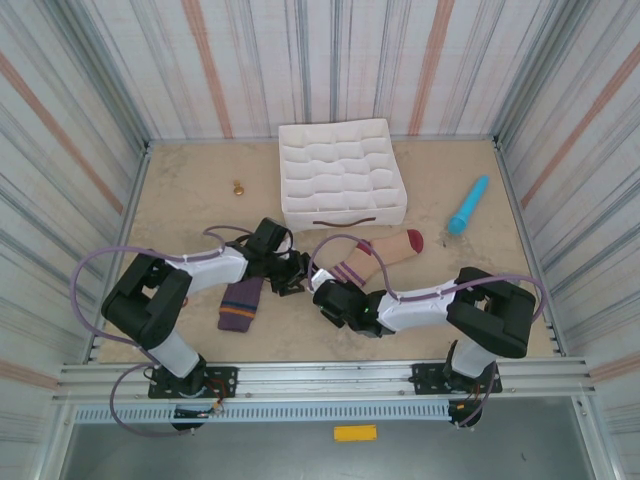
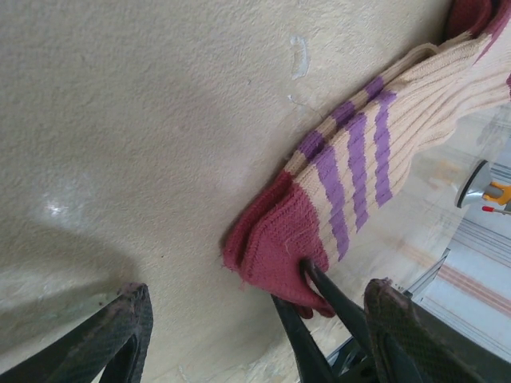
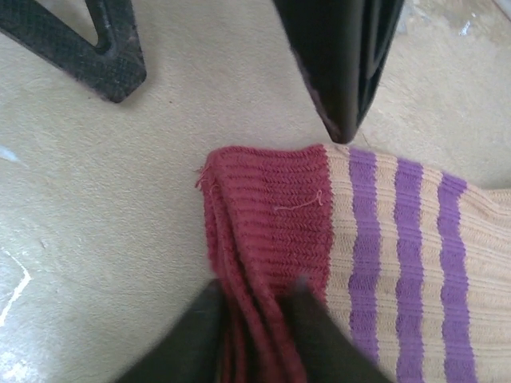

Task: Roll the socks

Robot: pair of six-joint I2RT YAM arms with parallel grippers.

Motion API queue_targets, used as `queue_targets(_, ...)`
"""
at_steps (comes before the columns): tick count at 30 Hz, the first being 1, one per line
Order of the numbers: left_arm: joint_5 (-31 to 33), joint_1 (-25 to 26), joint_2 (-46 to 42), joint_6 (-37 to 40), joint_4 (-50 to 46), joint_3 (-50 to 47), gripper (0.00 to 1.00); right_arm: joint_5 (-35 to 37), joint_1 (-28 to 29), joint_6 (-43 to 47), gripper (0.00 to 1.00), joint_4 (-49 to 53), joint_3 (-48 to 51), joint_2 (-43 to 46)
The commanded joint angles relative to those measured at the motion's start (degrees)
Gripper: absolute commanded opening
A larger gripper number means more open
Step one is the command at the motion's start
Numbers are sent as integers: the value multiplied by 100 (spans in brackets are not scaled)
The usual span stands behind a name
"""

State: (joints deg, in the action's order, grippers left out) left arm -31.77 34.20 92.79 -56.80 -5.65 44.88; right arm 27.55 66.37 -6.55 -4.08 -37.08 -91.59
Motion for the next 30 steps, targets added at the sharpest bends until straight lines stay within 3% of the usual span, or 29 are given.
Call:
queue_targets(1,-72,-97,-40,13,284,-78,72,-147,-99,0,7,104,80,5)
queue_targets(8,-188,-108,-56,-130,1018,-259,71,-1215,-538,-503,0,276,138,499)
queue_targets(16,-83,-102,-24,-9,1194,-155,71,-3585,-1753,-1234,0,148,386,1122)
queue_targets(21,118,-87,-24,-69,1347,-147,69,-4737,-2431,-1746,0,-162,561,1073)
queue_targets(30,525,130,-200,169,1222,-155,64,-5662,-2981,-2852,0,-843,776,559)
